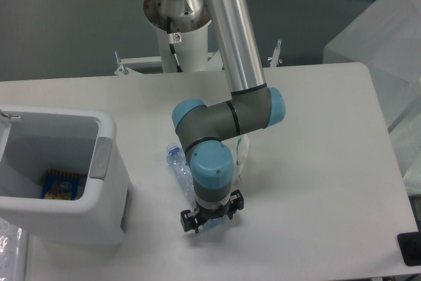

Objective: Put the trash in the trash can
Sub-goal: 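Close the gripper on the bottle and adjust the grip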

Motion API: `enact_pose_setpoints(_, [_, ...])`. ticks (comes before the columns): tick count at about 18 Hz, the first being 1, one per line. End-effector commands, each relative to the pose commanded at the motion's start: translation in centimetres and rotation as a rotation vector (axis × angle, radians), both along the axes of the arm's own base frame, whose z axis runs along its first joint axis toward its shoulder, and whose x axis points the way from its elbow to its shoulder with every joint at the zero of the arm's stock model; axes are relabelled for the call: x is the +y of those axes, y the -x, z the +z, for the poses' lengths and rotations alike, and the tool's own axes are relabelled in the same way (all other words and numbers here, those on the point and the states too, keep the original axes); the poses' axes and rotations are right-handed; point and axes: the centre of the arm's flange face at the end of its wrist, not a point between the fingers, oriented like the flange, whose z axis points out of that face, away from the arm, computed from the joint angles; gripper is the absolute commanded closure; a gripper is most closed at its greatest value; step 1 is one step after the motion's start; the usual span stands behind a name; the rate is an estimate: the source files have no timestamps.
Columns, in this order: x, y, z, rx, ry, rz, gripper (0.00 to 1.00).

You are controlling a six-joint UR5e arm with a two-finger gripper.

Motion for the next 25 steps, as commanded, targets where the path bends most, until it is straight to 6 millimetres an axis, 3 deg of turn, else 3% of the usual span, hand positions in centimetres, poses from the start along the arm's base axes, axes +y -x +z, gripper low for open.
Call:
enact_pose_setpoints(17, [0.29,-0.45,-0.21,-0.002,0.002,-0.008,0.29])
enact_pose_setpoints(25, [0.29,-0.46,-0.11,-0.001,0.001,-0.008,0.30])
